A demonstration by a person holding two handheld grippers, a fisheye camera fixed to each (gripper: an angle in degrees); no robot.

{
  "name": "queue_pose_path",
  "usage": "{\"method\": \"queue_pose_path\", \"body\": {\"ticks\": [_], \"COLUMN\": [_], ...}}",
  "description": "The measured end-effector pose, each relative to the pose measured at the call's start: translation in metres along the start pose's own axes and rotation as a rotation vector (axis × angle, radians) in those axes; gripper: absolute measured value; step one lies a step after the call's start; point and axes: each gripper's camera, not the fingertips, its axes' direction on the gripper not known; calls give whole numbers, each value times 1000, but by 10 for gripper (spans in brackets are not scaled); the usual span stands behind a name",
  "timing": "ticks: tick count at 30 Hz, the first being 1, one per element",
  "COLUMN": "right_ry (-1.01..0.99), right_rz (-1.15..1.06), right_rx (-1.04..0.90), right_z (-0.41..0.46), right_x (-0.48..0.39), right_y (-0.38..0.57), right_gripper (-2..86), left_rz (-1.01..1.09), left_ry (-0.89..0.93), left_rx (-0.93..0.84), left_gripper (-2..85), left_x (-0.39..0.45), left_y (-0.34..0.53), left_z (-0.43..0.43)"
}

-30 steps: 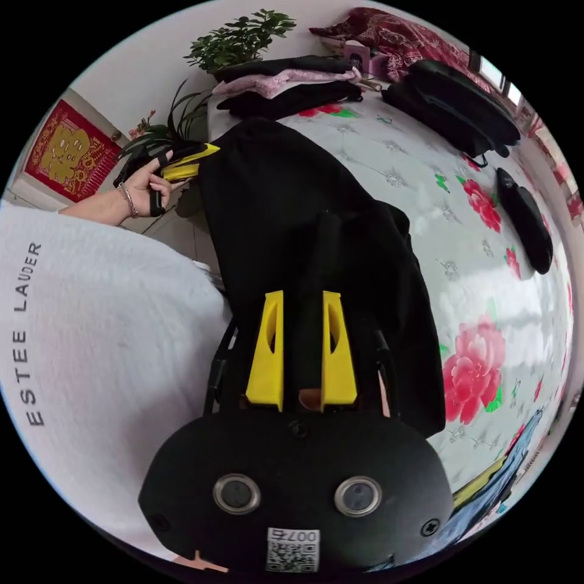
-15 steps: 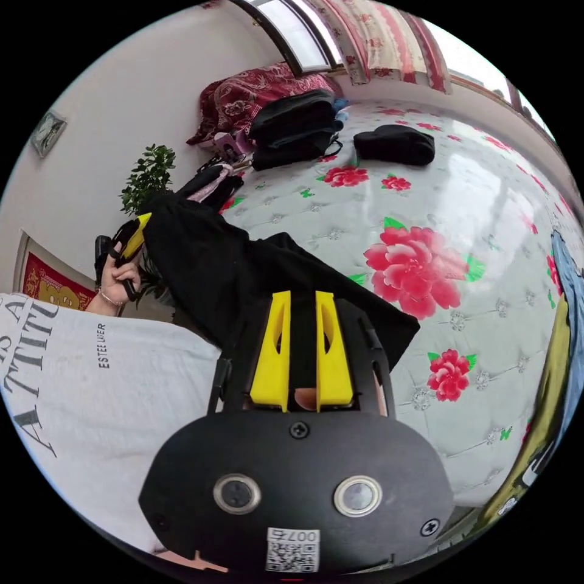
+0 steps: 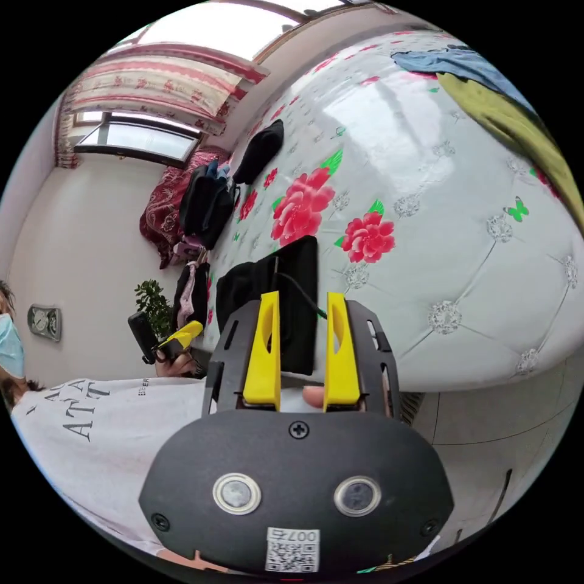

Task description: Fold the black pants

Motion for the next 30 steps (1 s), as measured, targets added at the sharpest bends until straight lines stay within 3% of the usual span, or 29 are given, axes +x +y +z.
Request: {"method": "queue_pose_path", "body": {"ticks": [7,11,13,21,30], "right_ry": [-145,-108,-117,28,-38], "right_rz": [83,42,32,-59,-205], "right_rx": [-126,-259,-285,-406,-300], "right_z": [15,38,47,68,43], "right_x": [33,29,23,-8,-89], "right_y": [-7,-17,-22,-33,-61], "right_gripper": [106,100,94,28,8], "left_rz": [-412,-515,-535,-516,-448], "left_ry": [-171,-124,-111,-64,-5], "left_rx": [217,95,15,-9,80], "left_gripper": [112,136,141,77,60], "left_x": [-97,-133,-144,-153,-144], "left_y": [68,76,74,49,11], "left_z": [-95,-69,-46,-24,-53]}}
